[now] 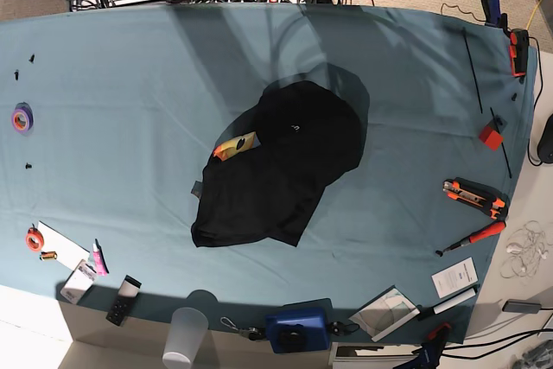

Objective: Layout the t-shirt on the table in an organized manner, then fold the t-shirt properly

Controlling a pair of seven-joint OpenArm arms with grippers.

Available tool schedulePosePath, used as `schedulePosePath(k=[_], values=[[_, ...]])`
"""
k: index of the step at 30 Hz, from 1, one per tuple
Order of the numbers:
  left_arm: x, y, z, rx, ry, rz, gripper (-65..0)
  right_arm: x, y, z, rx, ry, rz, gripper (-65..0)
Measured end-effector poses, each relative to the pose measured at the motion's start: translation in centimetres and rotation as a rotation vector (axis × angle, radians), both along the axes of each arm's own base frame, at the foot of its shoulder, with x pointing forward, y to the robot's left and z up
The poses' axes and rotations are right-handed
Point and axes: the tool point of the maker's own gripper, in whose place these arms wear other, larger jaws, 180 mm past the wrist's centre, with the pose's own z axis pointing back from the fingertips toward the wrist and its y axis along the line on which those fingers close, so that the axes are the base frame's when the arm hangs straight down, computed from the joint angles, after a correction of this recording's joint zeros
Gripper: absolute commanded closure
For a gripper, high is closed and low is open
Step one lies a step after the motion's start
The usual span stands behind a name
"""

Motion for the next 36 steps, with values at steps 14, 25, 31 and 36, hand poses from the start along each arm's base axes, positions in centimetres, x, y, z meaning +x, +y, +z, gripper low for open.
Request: schedulePosePath(k=[14,25,31,36], values=[[-6.9,7.4,9.1,0.100,0.038,0.048,0.0,-2.5,-3.6,6.8,-0.027,-0.067,0.113,0.0],[-4.3,7.6,19.5,0.139,-0.090,-0.079,0.0,-3.1,2.1,12.4,0.045,-0.097,0.162,0.0],[-1.3,6.7,23.0,0.146,-0.138,-0.154,0.0,0.9,5.7,16.6,0.095,-0.272,0.144,0.0],[1.4,5.6,25.1,0.130,-0.194,-0.179,0.0,6.0,8.1,21.2,0.122,-0.474,0.148,0.0]])
